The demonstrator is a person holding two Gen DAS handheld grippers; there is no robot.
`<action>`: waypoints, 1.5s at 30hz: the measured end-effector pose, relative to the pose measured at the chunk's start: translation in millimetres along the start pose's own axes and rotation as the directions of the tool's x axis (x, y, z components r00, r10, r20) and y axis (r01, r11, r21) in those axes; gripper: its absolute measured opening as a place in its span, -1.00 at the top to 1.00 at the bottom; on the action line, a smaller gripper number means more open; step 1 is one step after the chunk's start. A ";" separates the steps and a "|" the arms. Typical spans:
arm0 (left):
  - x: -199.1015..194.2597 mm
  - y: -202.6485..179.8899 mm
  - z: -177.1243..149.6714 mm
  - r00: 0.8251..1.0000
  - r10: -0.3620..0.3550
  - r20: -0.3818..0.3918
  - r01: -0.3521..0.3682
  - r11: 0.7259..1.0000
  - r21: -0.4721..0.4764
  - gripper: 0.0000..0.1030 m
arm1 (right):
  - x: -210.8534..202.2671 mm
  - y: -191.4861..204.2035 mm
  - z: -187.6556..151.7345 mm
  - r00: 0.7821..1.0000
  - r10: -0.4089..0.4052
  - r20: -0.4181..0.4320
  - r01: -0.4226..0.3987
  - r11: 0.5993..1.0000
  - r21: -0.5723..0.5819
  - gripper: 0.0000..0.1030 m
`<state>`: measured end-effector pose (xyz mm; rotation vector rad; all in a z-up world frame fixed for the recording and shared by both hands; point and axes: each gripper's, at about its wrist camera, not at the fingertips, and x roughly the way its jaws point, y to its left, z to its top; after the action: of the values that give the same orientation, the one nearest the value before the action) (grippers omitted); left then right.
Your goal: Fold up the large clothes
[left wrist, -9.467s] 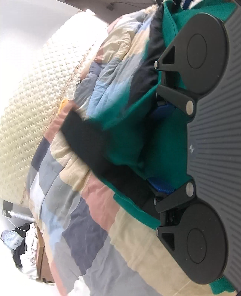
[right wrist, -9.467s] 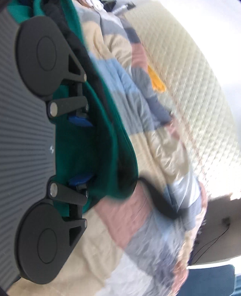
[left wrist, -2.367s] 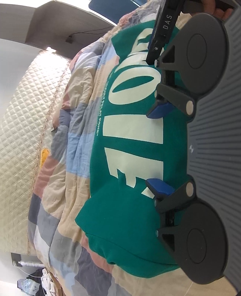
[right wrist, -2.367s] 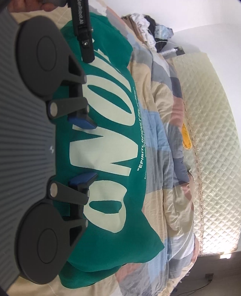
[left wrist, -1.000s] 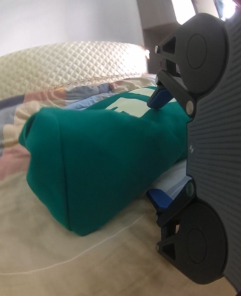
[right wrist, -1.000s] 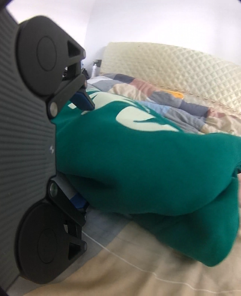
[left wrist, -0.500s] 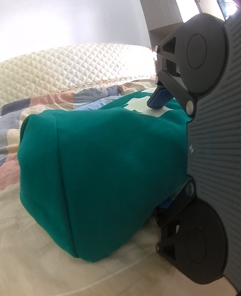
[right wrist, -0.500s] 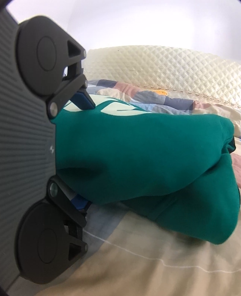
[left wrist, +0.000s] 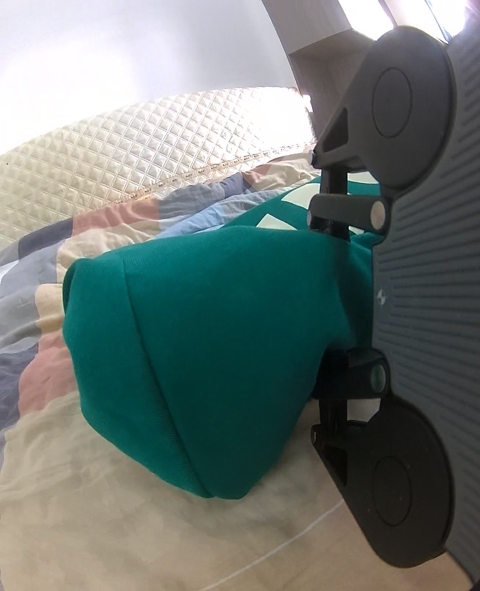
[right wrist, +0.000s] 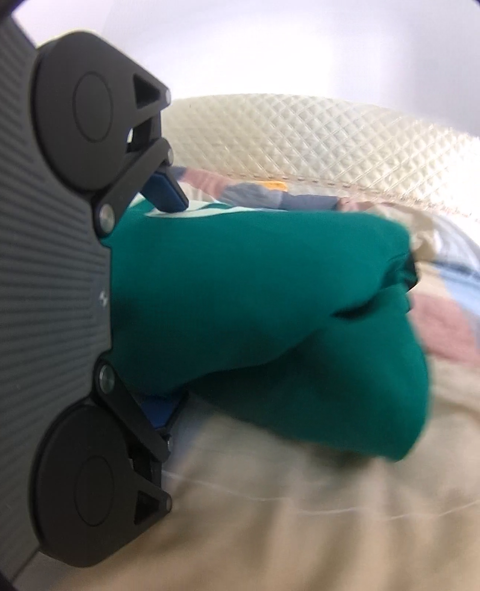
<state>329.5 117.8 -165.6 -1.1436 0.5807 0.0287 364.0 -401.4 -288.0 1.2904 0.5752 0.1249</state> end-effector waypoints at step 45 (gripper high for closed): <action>31.9 -112.7 -26.4 0.975 -0.197 -0.107 0.206 0.975 0.084 0.20 | -39.9 117.2 140.5 0.976 0.212 -0.049 -0.206 0.826 -0.525 0.29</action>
<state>380.6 38.0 -91.9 -1.1106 0.5445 -0.2293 422.3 -505.3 -143.6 0.8064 0.3486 0.4301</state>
